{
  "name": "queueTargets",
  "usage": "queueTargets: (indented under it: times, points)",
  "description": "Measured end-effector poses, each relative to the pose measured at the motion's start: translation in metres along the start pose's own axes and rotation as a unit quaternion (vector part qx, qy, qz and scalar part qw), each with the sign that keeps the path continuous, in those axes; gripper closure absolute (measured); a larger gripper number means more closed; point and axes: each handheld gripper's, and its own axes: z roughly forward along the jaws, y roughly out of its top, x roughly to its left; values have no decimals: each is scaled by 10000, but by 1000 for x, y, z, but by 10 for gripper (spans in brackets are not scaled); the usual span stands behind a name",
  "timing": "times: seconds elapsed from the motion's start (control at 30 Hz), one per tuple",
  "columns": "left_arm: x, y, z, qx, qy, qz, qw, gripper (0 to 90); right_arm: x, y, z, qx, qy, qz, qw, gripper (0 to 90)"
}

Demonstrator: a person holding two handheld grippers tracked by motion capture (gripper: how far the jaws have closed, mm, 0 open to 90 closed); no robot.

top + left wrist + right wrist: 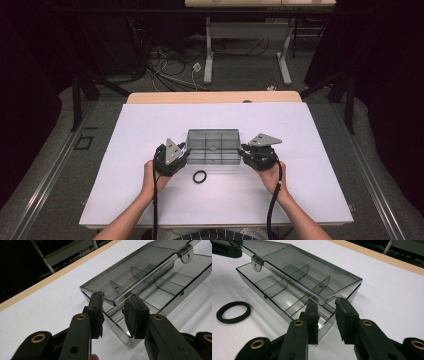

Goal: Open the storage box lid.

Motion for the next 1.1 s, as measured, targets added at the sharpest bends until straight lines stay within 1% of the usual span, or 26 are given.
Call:
queueTargets:
  times: [0.07, 0.17, 0.27, 0.3, 0.33, 0.37, 0.43, 0.53, 0.67, 0.83, 1.03, 1.1]
  points:
    - [0, 0, 0, -1, 6, -21, 10000, 683, 0, 0, 0, -25, -3, 20, 10000, 726]
    - [1, 0, 0, -19, 18, 9, 10000, 689, 0, 0, 0, -43, -4, 25, 10000, 728]
    - [1, -1, 0, -18, 4, -34, 10000, 693, 0, 0, 0, -75, 0, 66, 9999, 728]
    - [1, 0, 0, -6, -14, -55, 10000, 695, -1, 0, 0, -88, 5, 43, 10000, 728]
    - [1, 0, 0, -5, -22, -62, 10000, 695, -1, 1, -1, -15, 23, 53, 10000, 729]
    - [1, 0, 0, -3, -23, -59, 10000, 696, -1, 0, 0, -89, -1, 54, 9999, 730]
    - [1, 0, -1, 20, -40, -81, 10000, 697, -1, 0, 0, -91, -2, 92, 9999, 730]
    - [1, 0, -1, 13, -11, -28, 10000, 696, -1, 0, 0, -87, -5, 84, 9999, 731]
    - [1, 1, -1, -14, 18, -12, 10000, 694, -1, 1, -1, -83, -2, 52, 10000, 733]
    - [1, 1, 0, -29, -4, -60, 10000, 695, -1, 1, -1, -93, -3, 57, 9999, 732]
    - [1, 1, -1, -39, 30, -34, 10000, 698, -1, 2, 0, -81, -18, 46, 10000, 731]
    - [1, 1, -1, -23, 6, -45, 10000, 698, -1, 2, 0, -83, -15, 38, 10000, 731]
